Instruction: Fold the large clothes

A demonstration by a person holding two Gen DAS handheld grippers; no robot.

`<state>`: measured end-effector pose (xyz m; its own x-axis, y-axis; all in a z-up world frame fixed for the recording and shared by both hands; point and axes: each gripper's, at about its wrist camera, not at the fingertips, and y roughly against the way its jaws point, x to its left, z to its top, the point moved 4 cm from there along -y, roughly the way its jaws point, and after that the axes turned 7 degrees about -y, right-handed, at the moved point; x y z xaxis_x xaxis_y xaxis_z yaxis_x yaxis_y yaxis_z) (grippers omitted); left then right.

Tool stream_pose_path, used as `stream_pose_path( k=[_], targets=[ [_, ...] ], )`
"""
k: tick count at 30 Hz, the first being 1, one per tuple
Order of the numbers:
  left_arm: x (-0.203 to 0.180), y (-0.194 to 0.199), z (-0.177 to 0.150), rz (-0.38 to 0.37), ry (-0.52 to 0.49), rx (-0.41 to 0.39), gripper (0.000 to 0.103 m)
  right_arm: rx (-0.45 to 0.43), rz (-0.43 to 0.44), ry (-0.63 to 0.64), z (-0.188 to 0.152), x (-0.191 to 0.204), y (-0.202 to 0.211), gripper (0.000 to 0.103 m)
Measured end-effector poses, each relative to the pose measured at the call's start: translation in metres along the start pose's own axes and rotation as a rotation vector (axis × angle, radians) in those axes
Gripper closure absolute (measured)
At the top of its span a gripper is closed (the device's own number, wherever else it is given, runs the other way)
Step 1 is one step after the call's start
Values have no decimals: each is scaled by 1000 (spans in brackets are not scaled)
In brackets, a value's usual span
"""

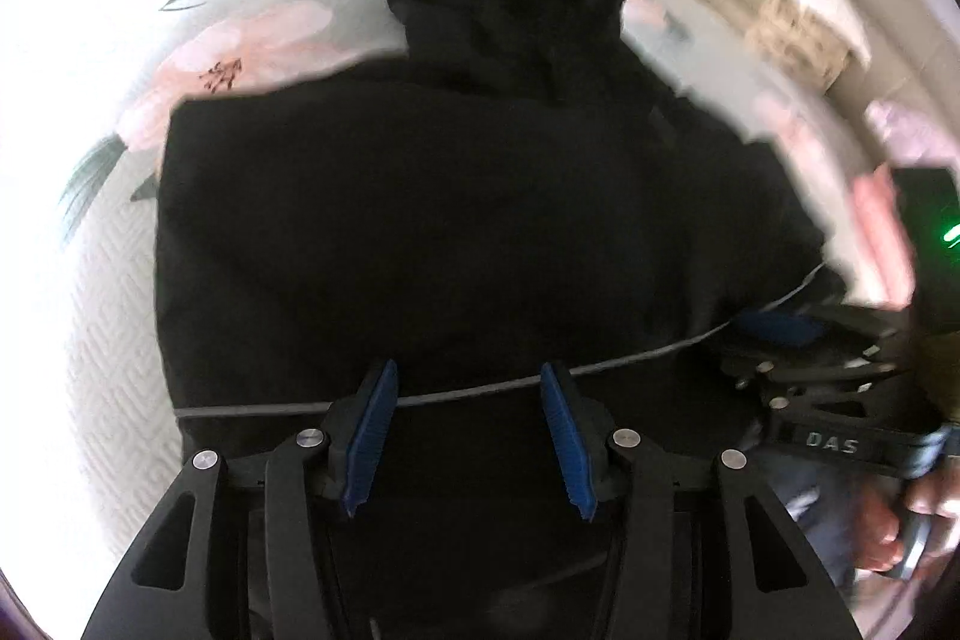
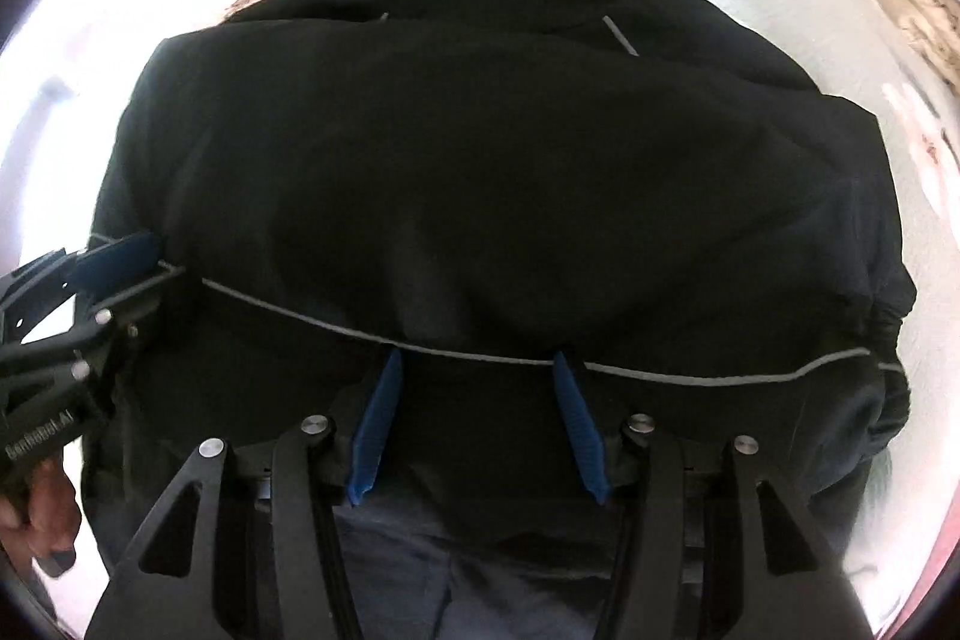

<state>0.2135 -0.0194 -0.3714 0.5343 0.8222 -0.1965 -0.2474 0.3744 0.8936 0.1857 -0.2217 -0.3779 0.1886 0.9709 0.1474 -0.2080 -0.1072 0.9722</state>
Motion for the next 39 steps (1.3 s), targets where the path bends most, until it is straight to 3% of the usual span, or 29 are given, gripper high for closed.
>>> stream_pose_path(
  k=[4, 6, 8, 11, 14, 18, 20, 23, 24, 25, 26, 28, 31, 32, 33, 35, 37, 39],
  targets=[
    [15, 40, 57, -20, -2, -123, 51, -44, 120, -32, 25, -15, 46, 47],
    [27, 45, 95, -10, -10, -163, 51, -103, 122, -27, 52, -26, 67, 47],
    [41, 37, 135, 46, -13, -191, 51, -174, 128, -41, 89, -39, 82, 47],
    [68, 10, 194, 90, 62, -212, 51, -254, 100, -83, 159, -59, 86, 47],
    [89, -19, 234, 45, 141, -199, 51, -294, 150, -189, 218, -86, 76, 47],
    [88, -51, 266, 4, 123, -170, 50, -312, 166, -269, 277, -106, 49, 46],
    [80, -72, 277, 10, 70, -126, 46, -307, 141, -268, 297, -109, 32, 45],
    [79, -97, 287, 96, 45, -118, 47, -260, 115, -274, 312, -114, 2, 45],
    [83, -103, 289, 101, 58, -120, 53, -250, 128, -274, 314, -114, -5, 52],
    [89, -107, 291, 114, 76, -128, 91, -244, 145, -275, 315, -115, -10, 77],
    [96, -109, 290, 117, 95, -115, 103, -237, 151, -274, 317, -116, -14, 86],
    [114, -100, 284, 88, 159, -155, 103, -259, 146, -272, 317, -119, -12, 94],
    [132, -67, 264, -55, 245, -262, 103, -327, 138, -263, 303, -123, 10, 97],
    [134, -52, 254, -54, 234, -305, 103, -348, 148, -270, 294, -124, 18, 97],
    [136, -48, 250, 2, 223, -310, 103, -368, 161, -272, 285, -126, 25, 97],
    [152, -57, 237, 22, 236, -268, 103, -380, 143, -243, 274, -125, 28, 97],
    [179, -83, 225, 41, 329, -171, 103, -358, 107, -249, 268, -130, 14, 97],
    [191, -97, 214, -15, 391, -150, 103, -271, 102, -281, 268, -140, -16, 97]
  ],
)
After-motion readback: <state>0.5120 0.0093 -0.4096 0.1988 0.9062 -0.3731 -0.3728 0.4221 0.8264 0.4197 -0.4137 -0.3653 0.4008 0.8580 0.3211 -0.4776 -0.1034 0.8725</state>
